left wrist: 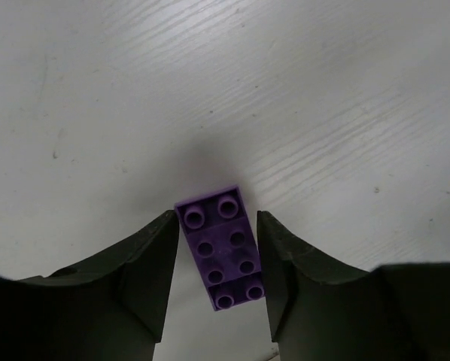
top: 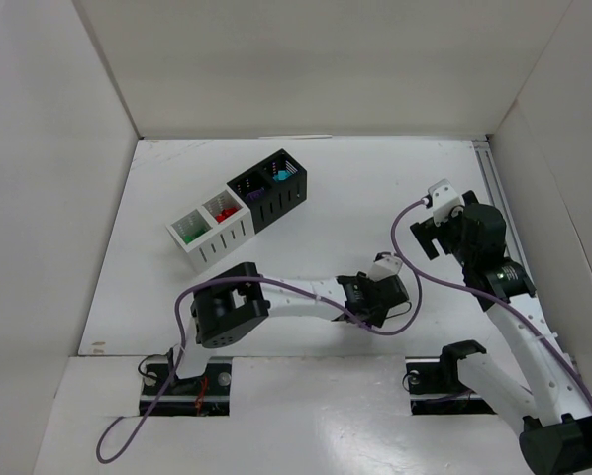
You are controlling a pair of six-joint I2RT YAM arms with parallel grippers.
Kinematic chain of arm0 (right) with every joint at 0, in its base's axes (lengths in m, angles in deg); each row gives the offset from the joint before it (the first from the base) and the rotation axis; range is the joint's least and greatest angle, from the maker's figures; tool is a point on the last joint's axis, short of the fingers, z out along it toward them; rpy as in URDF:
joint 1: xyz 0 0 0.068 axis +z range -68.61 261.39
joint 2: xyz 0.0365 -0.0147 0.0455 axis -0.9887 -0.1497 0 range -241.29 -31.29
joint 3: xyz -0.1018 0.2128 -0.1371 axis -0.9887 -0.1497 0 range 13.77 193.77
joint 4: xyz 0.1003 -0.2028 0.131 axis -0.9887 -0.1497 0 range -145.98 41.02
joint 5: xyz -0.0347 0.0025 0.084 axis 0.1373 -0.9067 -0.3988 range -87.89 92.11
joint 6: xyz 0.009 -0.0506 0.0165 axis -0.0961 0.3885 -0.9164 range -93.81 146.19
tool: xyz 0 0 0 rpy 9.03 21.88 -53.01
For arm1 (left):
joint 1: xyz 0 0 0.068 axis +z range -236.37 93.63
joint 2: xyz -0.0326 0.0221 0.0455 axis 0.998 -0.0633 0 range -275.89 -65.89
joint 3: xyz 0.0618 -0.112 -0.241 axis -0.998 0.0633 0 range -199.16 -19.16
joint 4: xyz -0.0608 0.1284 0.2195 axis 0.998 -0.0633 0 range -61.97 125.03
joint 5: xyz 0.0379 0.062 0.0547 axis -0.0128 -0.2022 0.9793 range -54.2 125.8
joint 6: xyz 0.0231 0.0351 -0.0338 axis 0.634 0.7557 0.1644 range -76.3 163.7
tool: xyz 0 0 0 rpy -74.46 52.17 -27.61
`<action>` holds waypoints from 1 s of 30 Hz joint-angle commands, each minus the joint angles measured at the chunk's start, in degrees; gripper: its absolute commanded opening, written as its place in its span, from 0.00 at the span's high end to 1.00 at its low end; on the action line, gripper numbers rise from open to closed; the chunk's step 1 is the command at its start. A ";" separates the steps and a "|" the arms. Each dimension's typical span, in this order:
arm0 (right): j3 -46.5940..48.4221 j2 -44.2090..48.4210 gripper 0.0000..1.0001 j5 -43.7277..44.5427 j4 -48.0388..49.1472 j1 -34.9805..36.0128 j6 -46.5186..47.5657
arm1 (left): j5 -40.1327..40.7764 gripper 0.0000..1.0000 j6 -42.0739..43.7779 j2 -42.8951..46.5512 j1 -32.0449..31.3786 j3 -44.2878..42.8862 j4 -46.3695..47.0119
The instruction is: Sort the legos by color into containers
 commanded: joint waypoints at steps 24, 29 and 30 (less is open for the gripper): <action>1.19 -0.65 0.00 1.94 0.93 -1.03 0.43 | 18.55 0.80 6.41 30.77 30.64 9.64 5.72; 1.73 -2.41 0.00 2.47 0.93 -1.03 0.96 | 14.33 0.78 11.88 30.00 40.23 8.87 13.22; 2.34 -2.41 0.00 2.47 0.93 -1.03 0.96 | 13.54 0.78 12.49 29.30 42.85 8.26 13.74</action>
